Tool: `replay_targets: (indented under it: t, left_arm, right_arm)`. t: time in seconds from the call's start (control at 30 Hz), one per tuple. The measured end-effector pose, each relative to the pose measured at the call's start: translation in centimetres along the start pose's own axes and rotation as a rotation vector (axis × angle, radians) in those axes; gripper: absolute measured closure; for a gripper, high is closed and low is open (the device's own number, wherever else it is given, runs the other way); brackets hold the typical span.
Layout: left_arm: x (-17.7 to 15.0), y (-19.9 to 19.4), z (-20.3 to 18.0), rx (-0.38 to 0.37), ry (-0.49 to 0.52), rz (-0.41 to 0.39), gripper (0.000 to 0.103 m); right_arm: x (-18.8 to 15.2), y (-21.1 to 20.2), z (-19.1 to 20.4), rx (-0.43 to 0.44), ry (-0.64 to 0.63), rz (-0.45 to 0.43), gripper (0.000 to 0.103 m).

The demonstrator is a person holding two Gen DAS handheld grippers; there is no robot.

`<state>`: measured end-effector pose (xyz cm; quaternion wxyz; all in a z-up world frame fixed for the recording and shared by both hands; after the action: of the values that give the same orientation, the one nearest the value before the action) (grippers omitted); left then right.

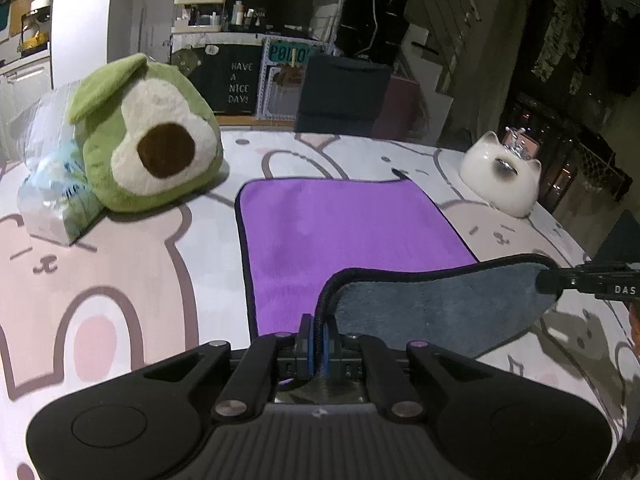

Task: Fold towel

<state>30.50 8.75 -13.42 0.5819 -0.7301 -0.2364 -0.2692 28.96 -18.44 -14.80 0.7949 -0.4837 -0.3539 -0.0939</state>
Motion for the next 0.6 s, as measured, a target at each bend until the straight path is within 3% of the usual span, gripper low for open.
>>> replay_targets:
  t: [0.6]
  left_arm:
    - [6.7, 3.2, 3.2, 0.044, -0.056, -0.068, 0.099]
  right_arm:
    - [7.4, 2.8, -2.7, -0.001, 0.043, -0.089, 0.098]
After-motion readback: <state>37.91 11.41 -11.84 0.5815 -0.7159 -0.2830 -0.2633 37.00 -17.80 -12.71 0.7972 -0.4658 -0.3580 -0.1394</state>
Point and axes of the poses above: each gripper's, at about its wrist camera, not at the fingertips, and y roughly the way its jaws point, z to its left, x to its top, the point moved 6 cm from there along y, roughly the way its jaws point, and after that the axes turned 4 degrees about z, right-handed, at the moved point
